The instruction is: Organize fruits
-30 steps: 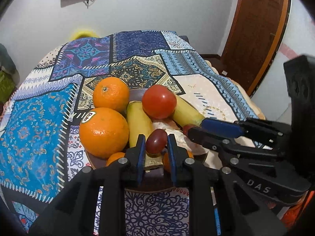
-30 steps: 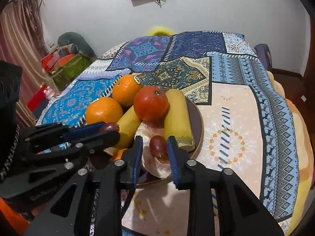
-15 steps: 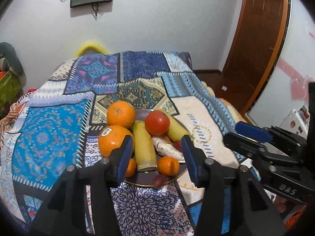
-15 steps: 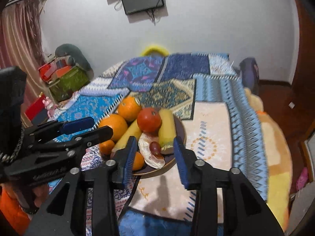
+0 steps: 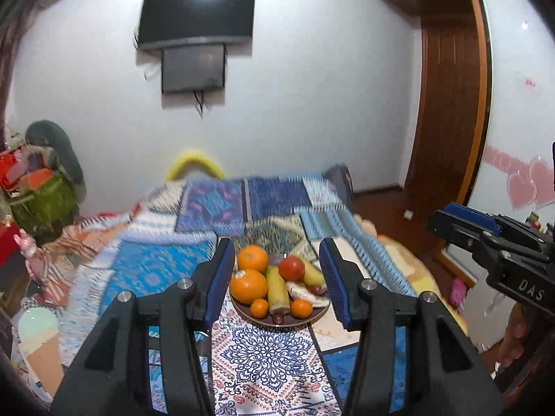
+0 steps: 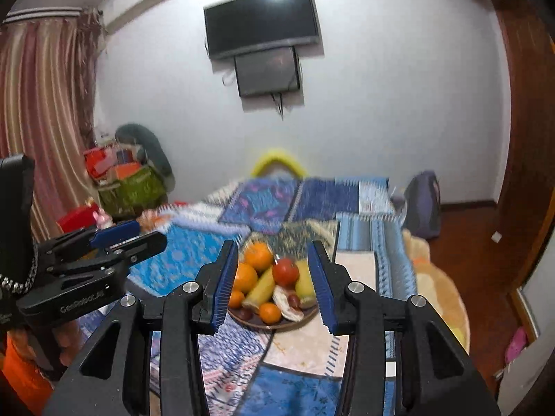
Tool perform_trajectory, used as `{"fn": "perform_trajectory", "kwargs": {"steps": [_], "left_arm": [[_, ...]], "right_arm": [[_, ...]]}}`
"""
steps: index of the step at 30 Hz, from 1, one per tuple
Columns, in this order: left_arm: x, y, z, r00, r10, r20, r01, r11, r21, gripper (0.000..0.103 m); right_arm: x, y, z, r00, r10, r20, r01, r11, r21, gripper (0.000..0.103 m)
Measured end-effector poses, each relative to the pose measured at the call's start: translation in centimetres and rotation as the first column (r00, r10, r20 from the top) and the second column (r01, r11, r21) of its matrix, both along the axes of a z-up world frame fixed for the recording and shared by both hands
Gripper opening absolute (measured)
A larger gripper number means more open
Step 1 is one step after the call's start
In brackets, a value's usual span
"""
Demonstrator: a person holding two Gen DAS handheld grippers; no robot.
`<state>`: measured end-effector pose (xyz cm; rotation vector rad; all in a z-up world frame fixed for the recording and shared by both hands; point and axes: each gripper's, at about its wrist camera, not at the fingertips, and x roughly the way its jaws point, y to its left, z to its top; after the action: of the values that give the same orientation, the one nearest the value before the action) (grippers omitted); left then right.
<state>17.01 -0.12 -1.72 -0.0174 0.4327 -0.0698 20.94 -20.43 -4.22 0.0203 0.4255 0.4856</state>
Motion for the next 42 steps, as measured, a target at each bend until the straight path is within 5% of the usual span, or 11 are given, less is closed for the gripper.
{"fn": "perform_trajectory", "kwargs": {"steps": [4,9,15,22,42], "left_arm": [[-4.0,0.2,3.1,0.996,0.011,0.092,-0.008,1.0,-0.027,0.058],[-7.6,0.2,5.7,0.983,0.024,0.184,-0.018,0.999,-0.032,0.07],[-9.9,-0.2,6.5,0.969,0.037,0.242,-0.035,0.999,-0.014,0.093],[-11.2,-0.6,6.6,0.961,0.063,0.269,-0.063,0.998,-0.009,0.102],[-11.8,-0.7,6.0,0.96,0.072,0.272,-0.073,0.997,-0.008,0.103]], "right_arm": [[-3.2,-0.4,2.9,0.995,-0.004,0.099,0.0,0.999,0.035,0.041],[-6.6,-0.7,5.0,0.978,-0.017,0.206,0.003,0.998,0.065,0.058],[-8.6,0.0,5.6,0.961,-0.024,0.276,0.008,0.998,0.061,0.081],[-9.2,0.4,5.2,0.952,-0.052,0.303,0.039,0.998,0.048,0.103],[-10.5,-0.7,4.8,0.953,-0.075,0.293,0.061,0.996,0.057,0.103]]}}
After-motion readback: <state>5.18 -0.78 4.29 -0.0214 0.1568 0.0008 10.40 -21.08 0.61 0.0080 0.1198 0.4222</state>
